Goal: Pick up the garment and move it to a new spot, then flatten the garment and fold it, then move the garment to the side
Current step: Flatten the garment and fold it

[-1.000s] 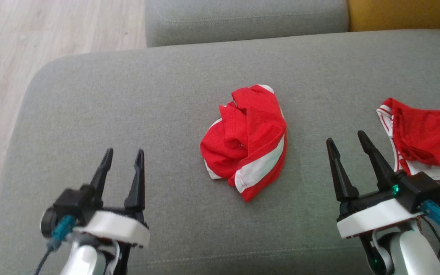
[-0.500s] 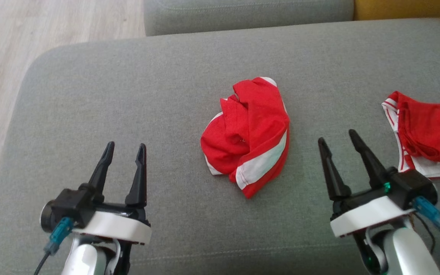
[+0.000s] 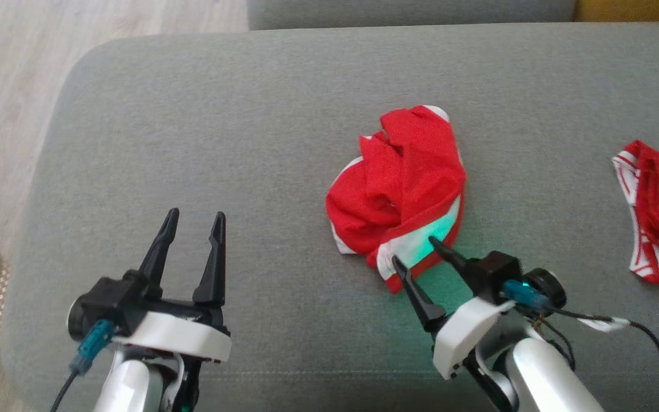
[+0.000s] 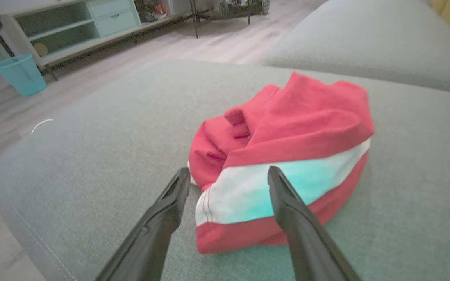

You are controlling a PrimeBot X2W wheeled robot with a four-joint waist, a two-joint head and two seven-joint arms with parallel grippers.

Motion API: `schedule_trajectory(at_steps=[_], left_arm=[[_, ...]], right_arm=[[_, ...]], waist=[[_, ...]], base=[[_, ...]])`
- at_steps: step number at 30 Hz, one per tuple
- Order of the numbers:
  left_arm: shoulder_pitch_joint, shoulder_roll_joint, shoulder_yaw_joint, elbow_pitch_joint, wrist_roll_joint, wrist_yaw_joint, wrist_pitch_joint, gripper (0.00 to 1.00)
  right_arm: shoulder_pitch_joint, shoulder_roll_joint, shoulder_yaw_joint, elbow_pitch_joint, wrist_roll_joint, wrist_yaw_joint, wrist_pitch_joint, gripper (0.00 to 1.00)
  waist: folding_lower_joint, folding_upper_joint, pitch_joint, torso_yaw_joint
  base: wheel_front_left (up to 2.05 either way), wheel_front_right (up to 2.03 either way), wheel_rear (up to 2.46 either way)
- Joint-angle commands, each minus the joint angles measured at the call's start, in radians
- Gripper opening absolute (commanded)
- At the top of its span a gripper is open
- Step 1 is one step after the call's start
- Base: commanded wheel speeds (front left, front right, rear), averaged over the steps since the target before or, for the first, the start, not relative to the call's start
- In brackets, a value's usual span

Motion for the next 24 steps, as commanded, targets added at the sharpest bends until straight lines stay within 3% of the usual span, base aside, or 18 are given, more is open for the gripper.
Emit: schedule_trajectory(at_steps=[1, 10, 15, 16, 17, 24], left_arm=[[-0.049, 0.0, 0.029, -0.023, -0.001, -0.003, -0.008, 1.0], [-0.059, 0.0, -0.004, -0.008, -0.043, 0.008, -0.008, 1.0], [-0.062, -0.001, -0.013, -0.005, -0.051, 0.01, -0.008, 1.0], [-0.062, -0.001, -0.013, -0.004, -0.052, 0.011, -0.008, 1.0], [-0.062, -0.001, -0.011, -0.004, -0.053, 0.012, -0.008, 1.0], [-0.057, -0.001, -0.005, -0.004, -0.058, 0.02, -0.008, 1.0]], right_arm=[[-0.048, 0.001, 0.037, 0.007, 0.0, 0.0, 0.012, 1.0], [-0.119, -0.016, 0.053, 0.188, -0.041, 0.0, -0.008, 1.0], [-0.159, -0.014, 0.007, 0.284, -0.078, 0.0, -0.044, 1.0], [-0.165, -0.013, 0.002, 0.303, -0.085, 0.0, -0.047, 0.65], [-0.172, -0.012, 0.002, 0.321, -0.096, 0.0, -0.051, 0.0], [-0.202, -0.007, -0.051, 0.372, -0.121, 0.0, -0.108, 0.0]], waist=[[0.0, 0.0, 0.001, 0.022], [0.0, 0.0, 0.012, 0.084], [0.0, 0.0, 0.022, 0.113], [0.0, 0.0, 0.023, 0.117], [0.0, 0.0, 0.023, 0.12], [0.0, 0.0, 0.004, 0.117]], base=[[0.0, 0.0, 0.0], [0.0, 0.0, 0.0], [0.0, 0.0, 0.0], [0.0, 0.0, 0.0], [0.0, 0.0, 0.0], [0.0, 0.0, 0.0]])
